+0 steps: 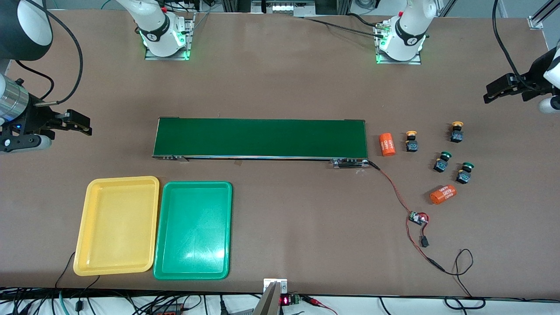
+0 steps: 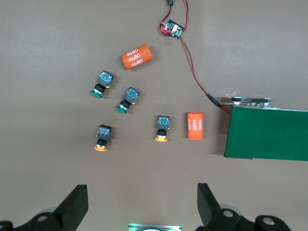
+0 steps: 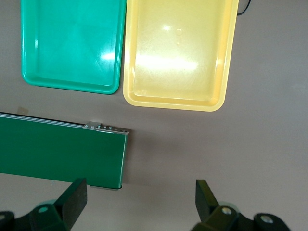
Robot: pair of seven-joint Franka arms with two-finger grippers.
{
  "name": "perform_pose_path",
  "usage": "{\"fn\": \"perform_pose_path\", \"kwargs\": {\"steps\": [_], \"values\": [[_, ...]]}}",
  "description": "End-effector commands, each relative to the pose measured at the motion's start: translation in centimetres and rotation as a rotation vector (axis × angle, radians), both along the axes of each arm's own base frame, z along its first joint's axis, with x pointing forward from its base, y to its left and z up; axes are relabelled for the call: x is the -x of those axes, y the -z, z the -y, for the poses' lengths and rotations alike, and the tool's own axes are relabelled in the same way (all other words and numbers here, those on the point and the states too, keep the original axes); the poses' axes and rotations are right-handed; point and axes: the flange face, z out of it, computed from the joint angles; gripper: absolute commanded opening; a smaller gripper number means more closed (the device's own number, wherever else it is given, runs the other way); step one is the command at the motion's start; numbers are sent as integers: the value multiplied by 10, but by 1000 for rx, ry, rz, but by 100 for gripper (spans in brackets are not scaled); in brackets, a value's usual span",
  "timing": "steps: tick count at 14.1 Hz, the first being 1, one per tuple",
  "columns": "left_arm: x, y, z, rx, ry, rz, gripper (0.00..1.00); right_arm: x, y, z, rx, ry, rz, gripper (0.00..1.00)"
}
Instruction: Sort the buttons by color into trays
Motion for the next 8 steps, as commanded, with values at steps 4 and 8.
{"fn": "perform_pose_path", "kwargs": {"steps": [4,8], "values": [[8,-15,2,-16,0,21,100,1,-4,-3,15,0,13,100],[-8,-5,4,52,5,58,100,1,-3,-3,14,0,12,100]]}}
